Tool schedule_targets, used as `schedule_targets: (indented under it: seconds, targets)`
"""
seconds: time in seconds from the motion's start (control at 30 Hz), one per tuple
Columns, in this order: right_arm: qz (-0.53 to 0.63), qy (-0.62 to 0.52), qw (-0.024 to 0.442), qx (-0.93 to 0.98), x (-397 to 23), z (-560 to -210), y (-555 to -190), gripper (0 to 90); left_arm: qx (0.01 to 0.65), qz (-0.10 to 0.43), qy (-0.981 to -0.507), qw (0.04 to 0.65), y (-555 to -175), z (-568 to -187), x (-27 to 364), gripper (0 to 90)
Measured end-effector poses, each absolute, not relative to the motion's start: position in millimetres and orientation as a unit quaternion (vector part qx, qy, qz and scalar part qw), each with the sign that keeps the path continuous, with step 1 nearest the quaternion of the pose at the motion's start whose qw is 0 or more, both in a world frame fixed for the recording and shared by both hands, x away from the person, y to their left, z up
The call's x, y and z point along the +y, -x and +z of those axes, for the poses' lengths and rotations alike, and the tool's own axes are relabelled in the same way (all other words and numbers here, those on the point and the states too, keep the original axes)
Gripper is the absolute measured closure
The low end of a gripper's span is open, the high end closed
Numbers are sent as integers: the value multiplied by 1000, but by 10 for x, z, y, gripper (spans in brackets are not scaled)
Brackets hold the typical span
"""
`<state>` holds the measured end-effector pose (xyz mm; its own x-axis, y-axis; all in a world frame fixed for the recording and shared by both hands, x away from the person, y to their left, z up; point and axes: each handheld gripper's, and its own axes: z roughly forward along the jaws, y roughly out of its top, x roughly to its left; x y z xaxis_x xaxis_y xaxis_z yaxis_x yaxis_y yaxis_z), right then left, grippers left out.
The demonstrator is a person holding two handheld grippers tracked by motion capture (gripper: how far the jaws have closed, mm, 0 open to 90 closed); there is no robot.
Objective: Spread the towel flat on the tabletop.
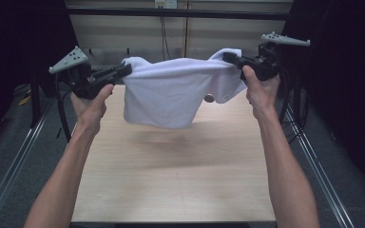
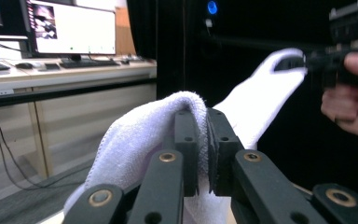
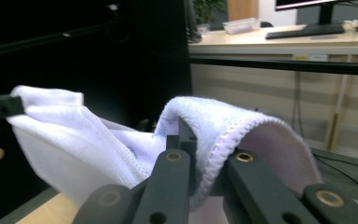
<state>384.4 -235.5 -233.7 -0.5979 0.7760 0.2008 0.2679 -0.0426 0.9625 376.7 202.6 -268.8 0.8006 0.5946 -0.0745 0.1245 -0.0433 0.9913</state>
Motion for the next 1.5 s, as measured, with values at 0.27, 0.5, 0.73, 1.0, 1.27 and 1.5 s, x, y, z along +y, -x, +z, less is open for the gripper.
schedule_targets:
  seconds: [0.27,0.5,0.73,1.0,1.27,1.5]
  targets:
    - [526,-421,128,728,-2474,-3571,-3338,890,269,75,-761,585,-3274,-3973,1923,847]
    - [479,-447,78,751,-2599,-4375,-2874,890,266,-11,-800,538,-2884,-4529,1804,832]
    - [416,-473,85,772,-2851,-4774,-2641,885,259,-22,-791,554,-2769,-4565,1842,667]
    - [410,-485,122,763,-3040,-4668,-2399,458,306,0,-805,508,-3144,-4740,1930,576]
    - [429,-476,136,756,-2976,-4608,-2260,435,299,7,-860,413,-3336,-5009,1739,860]
    - [443,-430,98,781,-2493,-4605,-2358,451,277,11,-871,406,-3151,-5009,1573,900]
